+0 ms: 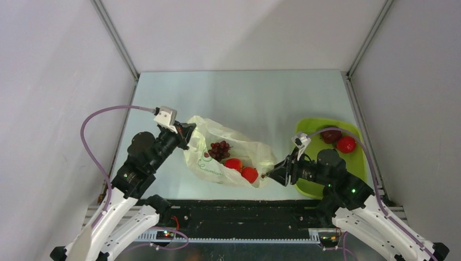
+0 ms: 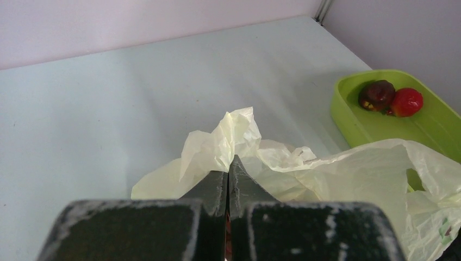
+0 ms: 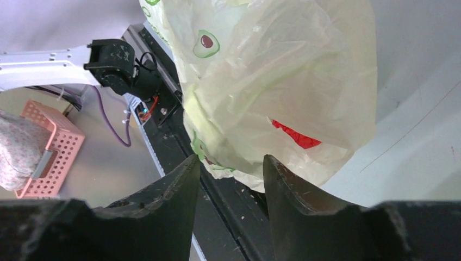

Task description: Place the fake fruits into the plastic bag and tie a complex knot

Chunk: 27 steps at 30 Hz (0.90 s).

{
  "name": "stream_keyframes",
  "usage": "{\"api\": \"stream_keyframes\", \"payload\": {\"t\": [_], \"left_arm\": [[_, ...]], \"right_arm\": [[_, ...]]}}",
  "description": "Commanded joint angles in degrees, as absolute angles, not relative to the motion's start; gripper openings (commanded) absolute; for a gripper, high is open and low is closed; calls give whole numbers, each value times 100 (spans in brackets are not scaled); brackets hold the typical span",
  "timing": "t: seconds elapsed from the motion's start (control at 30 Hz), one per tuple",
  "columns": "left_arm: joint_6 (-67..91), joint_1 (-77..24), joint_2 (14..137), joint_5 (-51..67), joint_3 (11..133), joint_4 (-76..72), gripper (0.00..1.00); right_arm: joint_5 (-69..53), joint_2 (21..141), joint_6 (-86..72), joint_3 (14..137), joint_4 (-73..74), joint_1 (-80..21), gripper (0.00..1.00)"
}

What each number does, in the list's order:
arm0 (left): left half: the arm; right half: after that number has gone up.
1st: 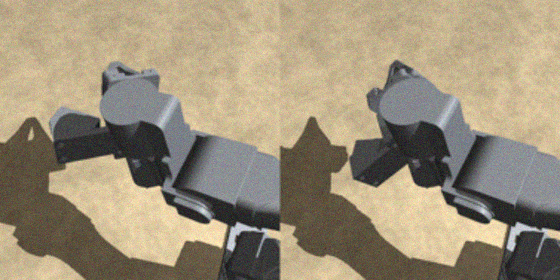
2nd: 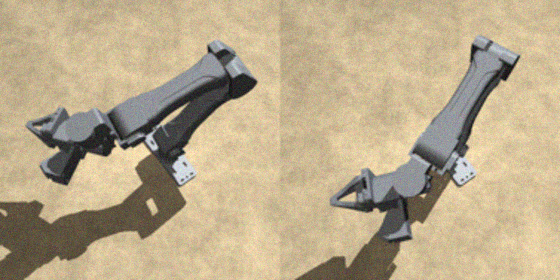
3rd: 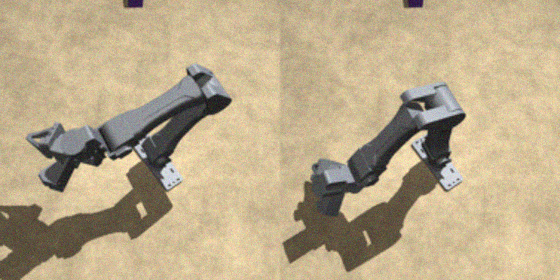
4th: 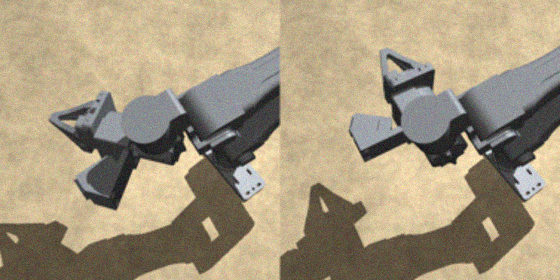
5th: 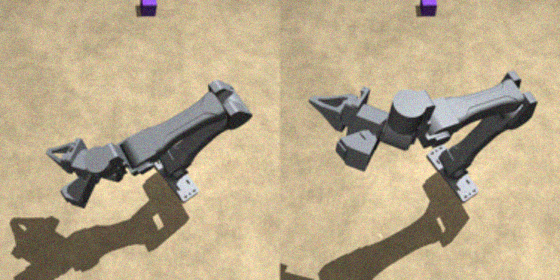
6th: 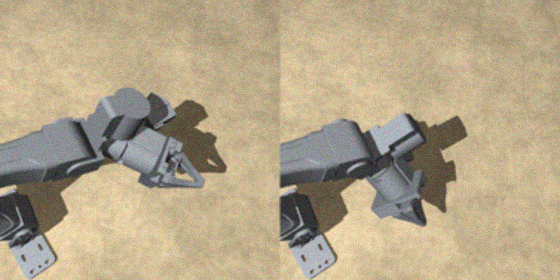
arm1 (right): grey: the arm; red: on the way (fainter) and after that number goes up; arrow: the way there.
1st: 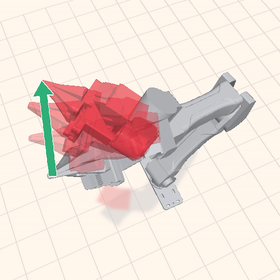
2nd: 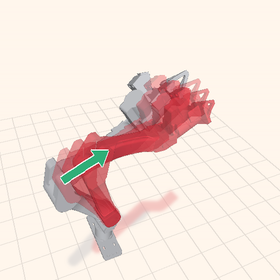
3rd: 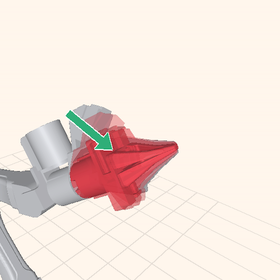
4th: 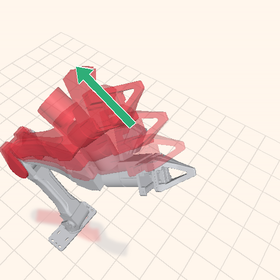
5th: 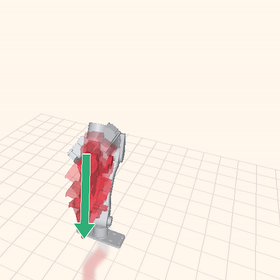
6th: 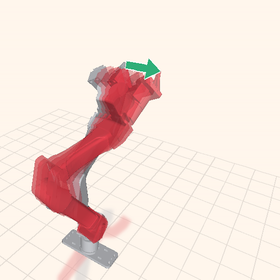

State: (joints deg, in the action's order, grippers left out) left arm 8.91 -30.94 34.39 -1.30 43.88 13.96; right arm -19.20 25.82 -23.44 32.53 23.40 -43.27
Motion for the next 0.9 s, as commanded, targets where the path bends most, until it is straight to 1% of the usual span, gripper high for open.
{"api": "stream_keyframes", "payload": {"t": [0.0,0.07,0.1,0.13,0.17,0.2,0.23,0.33,0.37,0.4,0.47,0.5,0.63,0.87], "left_arm": [[879,-3059,3523,-46,4461,1238,0],[891,-3059,3530,112,4470,1217,0],[904,-3059,3527,135,4490,1219,0],[922,-3056,3503,174,4500,1221,0],[986,-3057,3487,171,4561,1235,0],[1043,-3058,3478,161,4627,1337,0],[1245,-3058,3479,164,4837,1424,0],[1781,-3059,3526,336,5500,1994,0],[2019,-3059,3560,392,5937,2259,0],[2117,-3054,3667,469,6150,2395,0],[2316,-3053,3851,579,6780,2819,0],[2403,-3057,3921,637,7087,3025,0],[2652,-3050,4308,1083,7435,3242,0],[2912,-3018,4833,1578,7301,2900,0]], "right_arm": [[-2131,2805,-2195,3235,1629,-4306,46],[-2213,2841,-2251,3288,1424,-4301,32],[-2199,2849,-2268,3318,1301,-4305,27],[-2176,2874,-2287,3438,1266,-4306,16],[-2124,2887,-2291,3543,1268,-4300,10],[-2081,2939,-2302,3900,1333,-4301,1],[-1918,3007,-2324,4125,1528,-4308,0],[-1517,3196,-2368,5668,1941,-4314,0],[-1300,3302,-2370,5954,2045,-4310,0],[-1221,3356,-2346,6457,2060,-4314,0],[-1083,3495,-2331,6992,1987,-4309,0],[-992,3581,-2335,7100,1921,-4312,0],[-668,3797,-2345,7325,1954,-4313,0],[-477,3801,-2475,6994,2217,-4322,0]]}}
